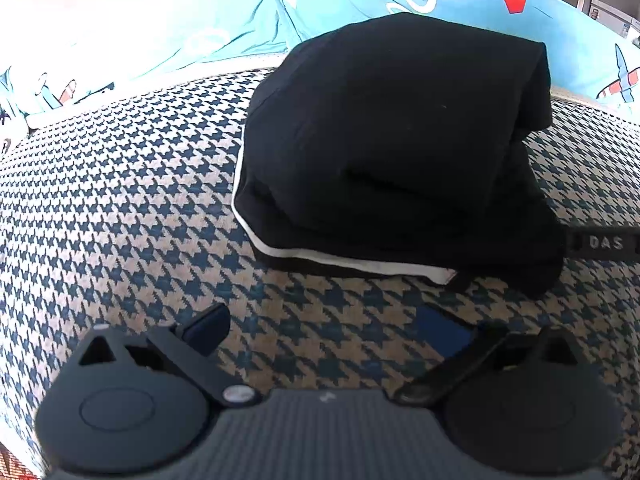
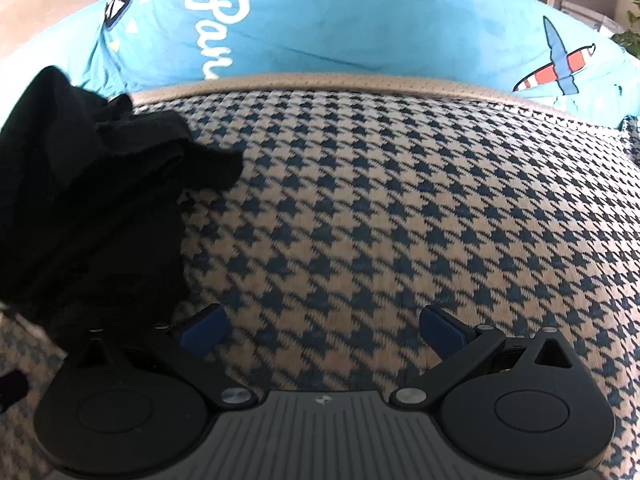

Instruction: Fold clothes

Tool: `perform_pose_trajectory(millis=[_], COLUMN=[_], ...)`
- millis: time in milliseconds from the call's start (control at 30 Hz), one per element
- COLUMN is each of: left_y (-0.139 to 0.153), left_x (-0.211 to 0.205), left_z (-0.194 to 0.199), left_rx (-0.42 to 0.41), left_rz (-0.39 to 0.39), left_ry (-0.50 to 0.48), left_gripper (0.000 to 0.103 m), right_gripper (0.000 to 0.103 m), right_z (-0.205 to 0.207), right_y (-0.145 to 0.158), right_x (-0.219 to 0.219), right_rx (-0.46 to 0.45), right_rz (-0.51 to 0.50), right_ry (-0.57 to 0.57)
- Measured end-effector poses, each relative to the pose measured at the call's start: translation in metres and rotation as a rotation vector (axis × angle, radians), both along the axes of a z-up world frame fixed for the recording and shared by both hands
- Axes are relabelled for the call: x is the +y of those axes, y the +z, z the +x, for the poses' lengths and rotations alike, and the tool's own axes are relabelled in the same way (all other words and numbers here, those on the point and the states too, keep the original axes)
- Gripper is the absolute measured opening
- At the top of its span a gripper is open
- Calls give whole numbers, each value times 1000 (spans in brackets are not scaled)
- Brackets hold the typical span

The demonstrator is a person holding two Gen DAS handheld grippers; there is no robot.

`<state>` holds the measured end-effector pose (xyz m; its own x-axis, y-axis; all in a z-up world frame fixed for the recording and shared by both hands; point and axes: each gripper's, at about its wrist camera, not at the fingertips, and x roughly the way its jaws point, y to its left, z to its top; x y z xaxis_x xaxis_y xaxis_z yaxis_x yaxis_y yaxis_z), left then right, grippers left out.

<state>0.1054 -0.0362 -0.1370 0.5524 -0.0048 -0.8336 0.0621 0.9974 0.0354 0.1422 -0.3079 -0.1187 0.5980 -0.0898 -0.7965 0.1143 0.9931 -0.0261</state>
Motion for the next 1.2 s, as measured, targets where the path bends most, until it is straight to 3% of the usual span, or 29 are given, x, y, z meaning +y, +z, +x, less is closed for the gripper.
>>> perform_pose_trajectory(millis=[567, 900, 1200], left_y=[6, 19, 32], left_x=[3, 9, 7], left_z=[-30, -67, -97], left_rx=[20, 35, 35], left_rz=[14, -19, 18], left_ry=[62, 103, 104], left_gripper=[103, 103, 103], right_gripper=[103, 103, 103], right_z=[-73, -84, -87], right_y=[30, 29, 33], right_x=[48, 63, 62], right_rx=[-49, -21, -41], right_rz=[65, 78, 124], right_ry=[86, 107, 105])
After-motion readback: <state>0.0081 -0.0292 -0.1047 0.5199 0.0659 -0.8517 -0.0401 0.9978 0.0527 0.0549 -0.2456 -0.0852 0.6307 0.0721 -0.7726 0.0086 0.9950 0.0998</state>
